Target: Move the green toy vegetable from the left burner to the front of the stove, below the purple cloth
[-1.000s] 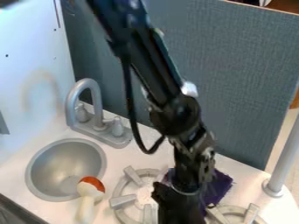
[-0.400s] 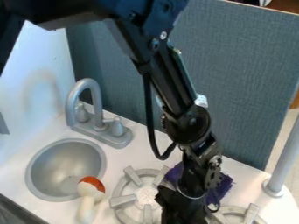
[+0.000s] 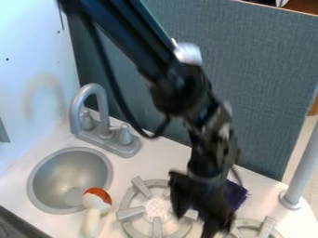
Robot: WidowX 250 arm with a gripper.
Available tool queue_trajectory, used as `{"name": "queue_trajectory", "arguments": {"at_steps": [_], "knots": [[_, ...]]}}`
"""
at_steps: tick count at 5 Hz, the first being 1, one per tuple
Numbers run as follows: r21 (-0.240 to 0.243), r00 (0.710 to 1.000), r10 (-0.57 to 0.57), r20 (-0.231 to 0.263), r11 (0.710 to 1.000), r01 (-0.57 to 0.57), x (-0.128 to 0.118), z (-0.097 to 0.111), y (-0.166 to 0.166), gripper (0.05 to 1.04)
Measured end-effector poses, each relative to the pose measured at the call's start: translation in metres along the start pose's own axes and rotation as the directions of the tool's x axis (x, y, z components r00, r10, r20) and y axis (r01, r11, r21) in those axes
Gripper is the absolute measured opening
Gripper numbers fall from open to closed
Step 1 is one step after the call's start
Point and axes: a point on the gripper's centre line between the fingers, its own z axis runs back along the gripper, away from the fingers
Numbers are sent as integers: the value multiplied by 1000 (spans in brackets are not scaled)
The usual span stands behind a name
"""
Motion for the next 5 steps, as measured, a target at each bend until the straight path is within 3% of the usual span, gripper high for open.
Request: {"name": "queue_trajectory", "arguments": {"at_steps": [1, 2, 3, 4, 5], "knots": [[-45, 999, 28, 18, 999, -27, 14, 14, -9, 1007], [-70, 999, -13, 43, 997, 16, 38, 18, -28, 1003], [-37, 988, -153, 25, 987, 154, 45, 7, -72, 1001], [14, 974, -225, 20, 974, 225, 36, 0, -92, 1001], [69, 984, -177, 14, 982, 176, 34, -9, -89, 1001]]}}
